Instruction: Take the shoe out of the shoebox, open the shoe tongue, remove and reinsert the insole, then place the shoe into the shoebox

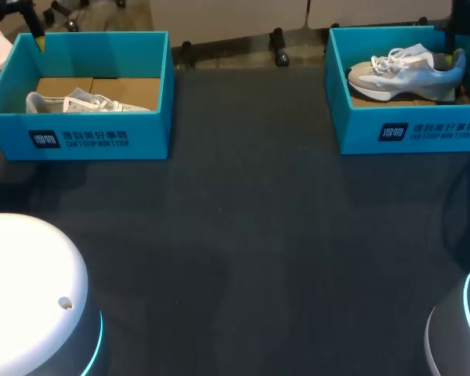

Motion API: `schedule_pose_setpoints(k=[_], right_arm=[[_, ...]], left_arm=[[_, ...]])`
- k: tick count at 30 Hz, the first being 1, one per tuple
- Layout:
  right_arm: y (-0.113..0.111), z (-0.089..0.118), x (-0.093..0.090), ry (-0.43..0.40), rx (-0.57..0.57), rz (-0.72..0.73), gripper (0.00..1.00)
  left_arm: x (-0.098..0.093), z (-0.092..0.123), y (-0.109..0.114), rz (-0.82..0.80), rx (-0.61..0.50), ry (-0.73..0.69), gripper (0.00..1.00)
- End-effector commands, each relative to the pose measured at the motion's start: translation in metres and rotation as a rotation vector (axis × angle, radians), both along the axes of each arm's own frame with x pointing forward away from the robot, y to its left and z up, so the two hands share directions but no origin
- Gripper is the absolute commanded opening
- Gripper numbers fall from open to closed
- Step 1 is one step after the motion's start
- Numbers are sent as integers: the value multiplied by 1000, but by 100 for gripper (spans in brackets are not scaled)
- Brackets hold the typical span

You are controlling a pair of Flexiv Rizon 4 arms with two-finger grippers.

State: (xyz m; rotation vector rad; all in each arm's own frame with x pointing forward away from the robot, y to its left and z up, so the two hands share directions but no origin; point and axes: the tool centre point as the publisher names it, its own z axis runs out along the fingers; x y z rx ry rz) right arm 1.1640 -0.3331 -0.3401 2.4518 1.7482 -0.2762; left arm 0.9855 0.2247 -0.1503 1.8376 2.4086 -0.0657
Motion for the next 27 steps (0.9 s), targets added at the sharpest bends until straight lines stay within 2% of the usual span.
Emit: schedule_pose_setpoints(k=[1,8,27], right_arm=[[-3,-8,9,34,-4,-7,45],[-8,-18,11,45,3,1,45],[-5,-28,9,64,-2,0,47]], left_arm=[[-1,0,0,1,2,-2,100],[-1,0,0,1,2,-2,100],[-1,0,0,1,2,-2,100]])
